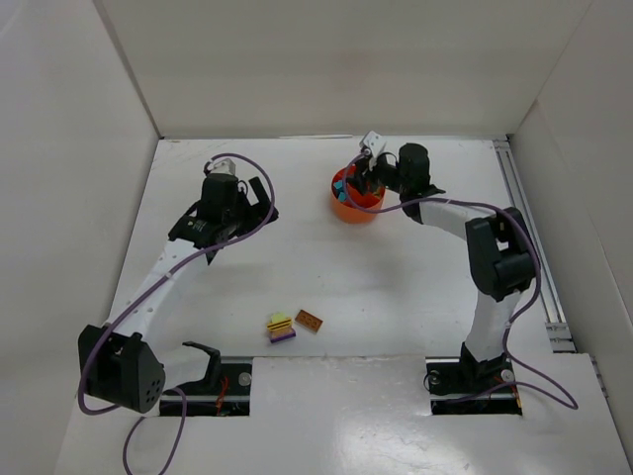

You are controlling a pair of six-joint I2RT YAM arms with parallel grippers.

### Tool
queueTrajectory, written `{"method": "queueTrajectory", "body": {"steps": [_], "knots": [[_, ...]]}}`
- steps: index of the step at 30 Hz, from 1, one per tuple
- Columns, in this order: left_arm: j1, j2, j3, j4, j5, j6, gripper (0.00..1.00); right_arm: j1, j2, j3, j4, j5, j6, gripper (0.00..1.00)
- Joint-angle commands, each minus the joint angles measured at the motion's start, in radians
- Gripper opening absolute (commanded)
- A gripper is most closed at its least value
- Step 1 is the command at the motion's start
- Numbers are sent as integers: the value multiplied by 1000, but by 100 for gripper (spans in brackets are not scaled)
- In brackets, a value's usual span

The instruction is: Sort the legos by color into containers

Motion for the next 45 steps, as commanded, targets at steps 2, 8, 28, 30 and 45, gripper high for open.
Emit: {"method": "queueTrajectory", "body": {"steps": [2, 8, 28, 30, 45], "knots": [[7, -49, 26, 9, -6, -5, 99, 2, -85, -6, 63, -16, 15, 59], [7, -83, 26, -11, -15, -5, 99, 2, -188, -44, 39, 43, 24, 60], [7, -215, -11, -205, -93, -81, 99, 328, -368, -138, -604, 464, 2, 59], [7, -238, -26, -256, -93, -91, 99, 430, -382, -184, -635, 493, 59, 59], [16, -434, -180, -331, -83, -161, 99, 922, -284, -289, -597, 706, 374, 68]]}}
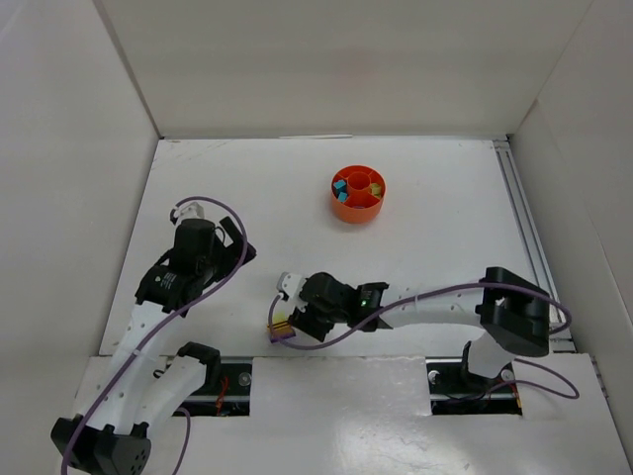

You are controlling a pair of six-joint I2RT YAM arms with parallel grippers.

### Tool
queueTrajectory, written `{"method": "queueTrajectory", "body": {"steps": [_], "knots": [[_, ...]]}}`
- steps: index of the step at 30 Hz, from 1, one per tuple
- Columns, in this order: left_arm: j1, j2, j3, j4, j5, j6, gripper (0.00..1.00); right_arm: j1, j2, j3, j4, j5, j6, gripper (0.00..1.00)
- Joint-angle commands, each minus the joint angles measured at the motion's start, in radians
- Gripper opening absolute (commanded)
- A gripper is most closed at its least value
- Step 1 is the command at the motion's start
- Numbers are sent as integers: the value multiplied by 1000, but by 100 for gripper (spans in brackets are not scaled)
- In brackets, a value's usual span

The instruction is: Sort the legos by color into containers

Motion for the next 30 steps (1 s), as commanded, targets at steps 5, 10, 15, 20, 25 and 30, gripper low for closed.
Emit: {"method": "queueTrajectory", "body": {"steps": [5, 10, 15, 20, 25, 30], "knots": [[5, -26, -7, -1, 14, -5, 99, 54, 98, 9, 53, 160, 123, 74], [5, -35, -7, -1, 14, -5, 99, 54, 131, 28, 53, 245, 123, 74], [5, -54, -7, -1, 14, -5, 99, 54, 188, 46, 73, 245, 123, 69], [5, -54, -7, -1, 4, -5, 99, 54, 203, 46, 96, 223, 111, 56], [5, -54, -7, -1, 4, -5, 99, 54, 164, 14, 96, 223, 126, 26], [5, -54, -7, 9, 4, -5, 99, 54, 92, 14, 105, 259, 116, 19]]}}
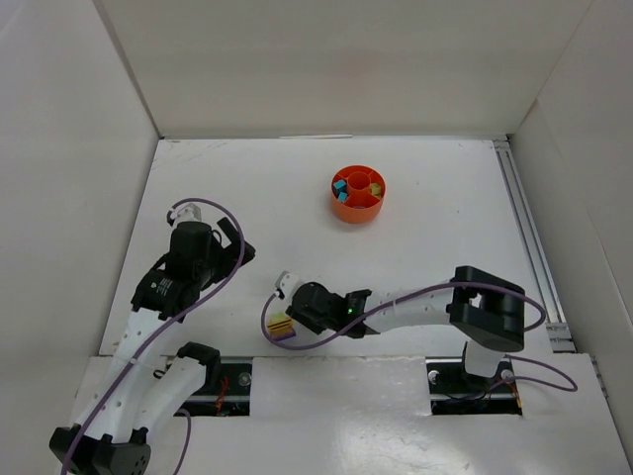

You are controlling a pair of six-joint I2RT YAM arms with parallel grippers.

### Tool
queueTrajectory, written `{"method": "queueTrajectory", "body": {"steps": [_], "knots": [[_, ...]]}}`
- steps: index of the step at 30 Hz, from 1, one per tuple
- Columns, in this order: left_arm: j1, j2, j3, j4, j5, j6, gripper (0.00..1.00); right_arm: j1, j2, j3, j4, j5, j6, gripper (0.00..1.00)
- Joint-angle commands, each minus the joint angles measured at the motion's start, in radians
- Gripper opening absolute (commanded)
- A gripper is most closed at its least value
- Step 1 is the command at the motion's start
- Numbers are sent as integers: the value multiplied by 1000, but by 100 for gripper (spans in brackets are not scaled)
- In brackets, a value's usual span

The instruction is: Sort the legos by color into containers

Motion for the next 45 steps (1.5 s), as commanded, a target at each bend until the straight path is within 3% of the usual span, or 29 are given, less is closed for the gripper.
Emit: {"method": "queueTrajectory", "body": {"steps": [1, 7, 14, 23, 30, 45], "knots": [[3, -13, -7, 16, -7, 1, 99, 0, -61, 14, 9, 34, -20, 19], [3, 25, 2, 100, 19, 27, 99, -150, -166, 49, 55, -67, -167, 15], [3, 128, 44, 240, 55, 57, 99, -541, -237, 141, 149, -487, -365, 16], [3, 363, 191, 329, 64, 122, 99, -857, -44, 394, 169, -803, -461, 17], [12, 484, 261, 340, 64, 143, 99, -918, 108, 512, 199, -889, -479, 17], [12, 507, 261, 340, 64, 152, 99, -984, 203, 472, 336, -988, -455, 20]]}}
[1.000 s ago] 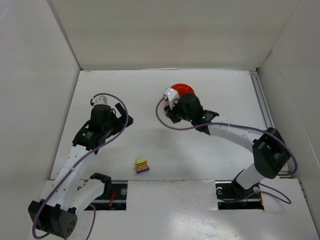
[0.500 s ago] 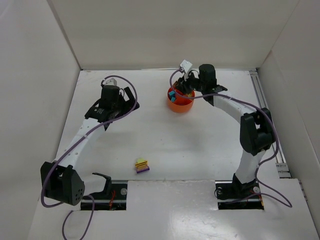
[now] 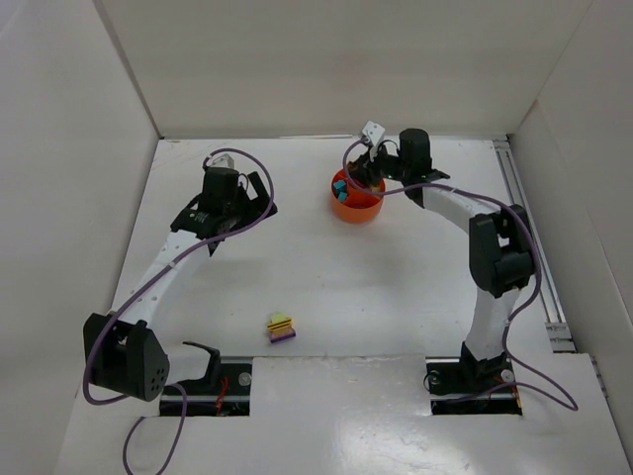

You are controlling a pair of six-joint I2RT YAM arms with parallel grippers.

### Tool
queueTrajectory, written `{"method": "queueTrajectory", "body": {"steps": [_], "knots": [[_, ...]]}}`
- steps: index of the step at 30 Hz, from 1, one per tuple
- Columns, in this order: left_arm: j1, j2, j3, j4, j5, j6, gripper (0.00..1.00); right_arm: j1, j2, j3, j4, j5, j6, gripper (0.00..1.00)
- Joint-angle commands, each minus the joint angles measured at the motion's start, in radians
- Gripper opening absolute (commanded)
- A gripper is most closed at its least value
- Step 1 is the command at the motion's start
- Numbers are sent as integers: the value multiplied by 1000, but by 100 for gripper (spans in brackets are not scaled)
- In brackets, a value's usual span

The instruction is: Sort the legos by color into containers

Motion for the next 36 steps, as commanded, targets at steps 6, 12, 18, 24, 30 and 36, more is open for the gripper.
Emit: {"method": "queueTrajectory", "body": {"steps": [6, 12, 18, 24, 30, 36], "knots": [[6, -9, 43, 22, 6, 8, 99, -27, 14, -8, 125, -87, 15, 21], [6, 0, 43, 22, 6, 7, 99, -27, 33, -17, 147, -120, 34, 22], [6, 0, 43, 22, 15, -2, 99, -17, 33, -40, 176, -115, 44, 22], [6, -10, 34, 22, 15, -2, 99, -27, 24, -72, 217, -124, 68, 27], [6, -20, 34, 22, 15, -2, 99, -27, 15, -107, 242, -124, 88, 35], [6, -20, 34, 22, 6, -2, 99, -36, -14, -127, 242, -115, 88, 57]]}}
